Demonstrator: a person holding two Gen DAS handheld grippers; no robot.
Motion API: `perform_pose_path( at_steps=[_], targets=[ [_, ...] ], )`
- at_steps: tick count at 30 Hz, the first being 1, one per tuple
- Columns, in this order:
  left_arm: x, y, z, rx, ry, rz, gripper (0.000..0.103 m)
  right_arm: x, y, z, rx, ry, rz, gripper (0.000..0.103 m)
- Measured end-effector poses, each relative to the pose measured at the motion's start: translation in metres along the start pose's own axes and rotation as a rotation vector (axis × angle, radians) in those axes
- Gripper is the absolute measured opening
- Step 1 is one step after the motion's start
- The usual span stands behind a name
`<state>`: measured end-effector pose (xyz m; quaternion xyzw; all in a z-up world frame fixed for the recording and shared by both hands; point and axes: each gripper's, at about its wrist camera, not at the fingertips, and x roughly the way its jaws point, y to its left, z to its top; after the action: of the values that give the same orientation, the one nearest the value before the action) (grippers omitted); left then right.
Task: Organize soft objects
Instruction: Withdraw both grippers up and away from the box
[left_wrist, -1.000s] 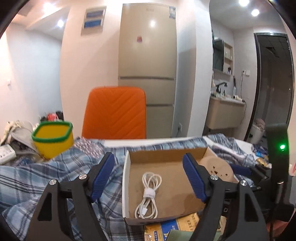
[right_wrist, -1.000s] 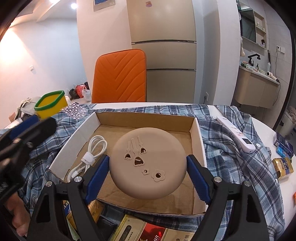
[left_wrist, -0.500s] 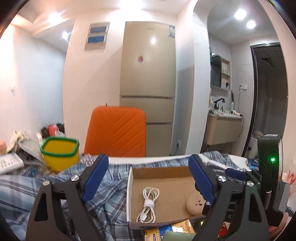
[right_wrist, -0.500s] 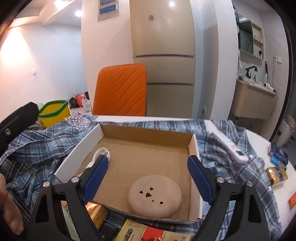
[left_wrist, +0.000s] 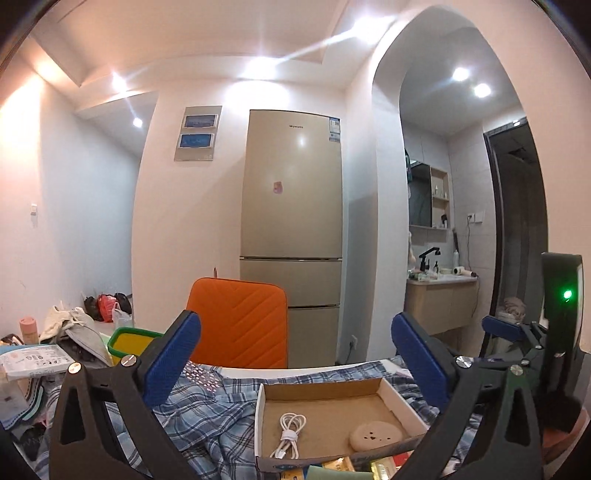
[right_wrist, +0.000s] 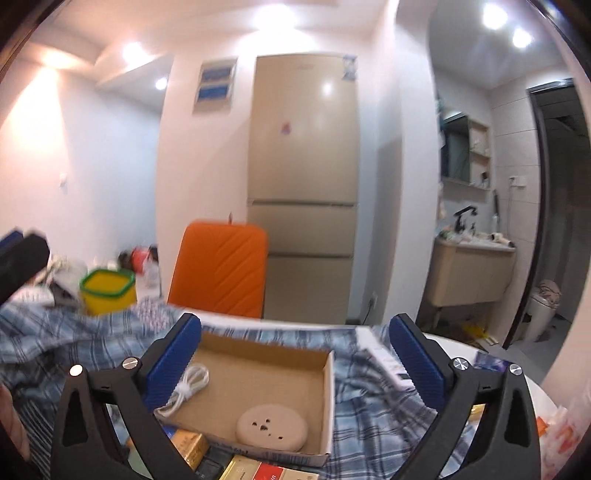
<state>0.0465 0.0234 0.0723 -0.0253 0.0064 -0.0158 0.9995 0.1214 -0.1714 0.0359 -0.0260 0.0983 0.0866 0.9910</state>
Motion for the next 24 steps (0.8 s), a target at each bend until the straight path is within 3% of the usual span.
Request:
perform_pose_path(
  at_steps=[10, 24],
  targets=[
    [-0.033, -0.001, -0.005, -0.003, -0.010, -0.017, 0.103, -0.060, -0.019, -0.005, 0.040, -0.072, 0.003, 0.103],
    [-0.040, -0.008, -0.050, -0.009, 0.024, 0.003, 0.103, -0.089, -0.021, -0.052, -0.008, -0.097, -0.019, 0.103]
  ],
)
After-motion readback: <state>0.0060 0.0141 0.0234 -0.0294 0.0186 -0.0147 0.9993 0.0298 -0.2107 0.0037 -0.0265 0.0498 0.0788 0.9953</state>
